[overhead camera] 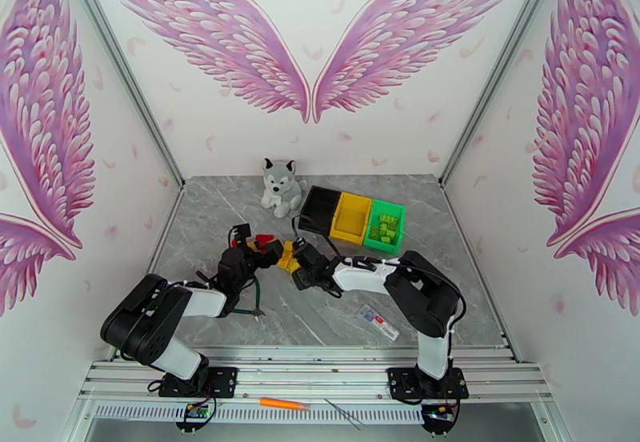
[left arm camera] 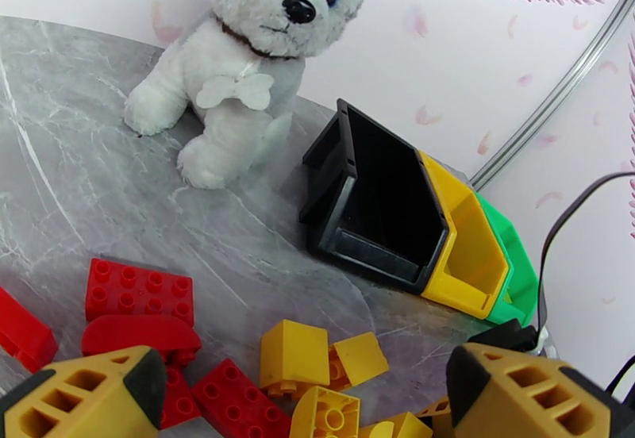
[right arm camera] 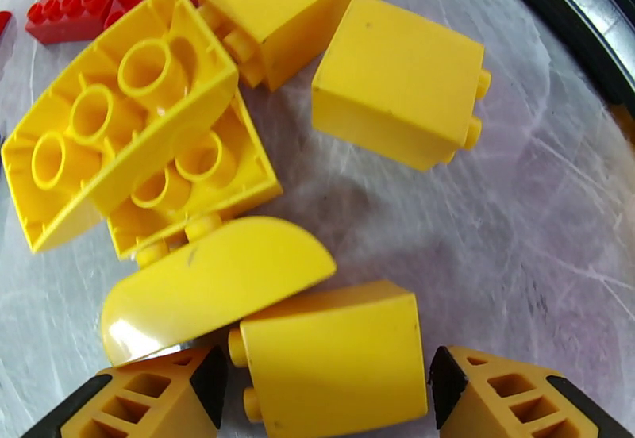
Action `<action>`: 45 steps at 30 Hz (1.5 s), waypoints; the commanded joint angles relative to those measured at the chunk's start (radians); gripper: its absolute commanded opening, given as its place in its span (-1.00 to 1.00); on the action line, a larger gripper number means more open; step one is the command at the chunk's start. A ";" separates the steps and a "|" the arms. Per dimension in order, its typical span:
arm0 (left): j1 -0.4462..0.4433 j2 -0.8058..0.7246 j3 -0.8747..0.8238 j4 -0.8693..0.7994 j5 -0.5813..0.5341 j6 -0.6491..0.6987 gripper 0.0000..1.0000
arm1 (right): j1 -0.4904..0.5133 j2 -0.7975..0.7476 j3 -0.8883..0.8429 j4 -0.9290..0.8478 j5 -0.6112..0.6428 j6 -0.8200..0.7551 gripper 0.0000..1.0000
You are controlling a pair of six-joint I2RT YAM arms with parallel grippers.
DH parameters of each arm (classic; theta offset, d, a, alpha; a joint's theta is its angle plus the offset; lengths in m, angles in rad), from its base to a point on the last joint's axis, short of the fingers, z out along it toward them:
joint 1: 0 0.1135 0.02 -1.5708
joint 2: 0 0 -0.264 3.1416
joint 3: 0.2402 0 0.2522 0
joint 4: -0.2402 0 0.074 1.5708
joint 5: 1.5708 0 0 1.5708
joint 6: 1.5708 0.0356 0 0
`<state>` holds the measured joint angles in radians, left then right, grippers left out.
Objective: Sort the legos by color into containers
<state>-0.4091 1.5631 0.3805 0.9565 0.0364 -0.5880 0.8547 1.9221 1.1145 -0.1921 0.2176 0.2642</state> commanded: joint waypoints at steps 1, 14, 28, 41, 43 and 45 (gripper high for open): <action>0.004 0.004 -0.015 0.020 0.013 -0.007 0.98 | -0.006 0.033 0.050 -0.023 0.031 0.006 0.36; -0.049 0.008 0.016 -0.006 -0.003 0.024 0.98 | -0.022 -0.024 0.021 -0.023 0.042 0.023 -0.24; -0.268 0.059 0.189 -0.161 -0.166 0.182 0.97 | -0.273 -0.293 -0.109 -0.012 0.058 0.126 -0.44; -0.353 0.148 0.336 -0.231 -0.263 0.291 0.98 | -0.427 -0.167 0.184 -0.143 0.103 0.140 -0.33; -0.352 0.152 0.342 -0.233 -0.263 0.296 0.97 | -0.442 -0.133 0.222 -0.159 0.097 0.142 -0.31; -0.349 0.151 0.342 -0.233 -0.265 0.298 0.98 | -0.455 -0.101 0.259 -0.175 0.091 0.142 -0.25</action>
<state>-0.7609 1.7008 0.6895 0.7448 -0.2070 -0.3145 0.4210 1.7741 1.3224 -0.3019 0.3004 0.3939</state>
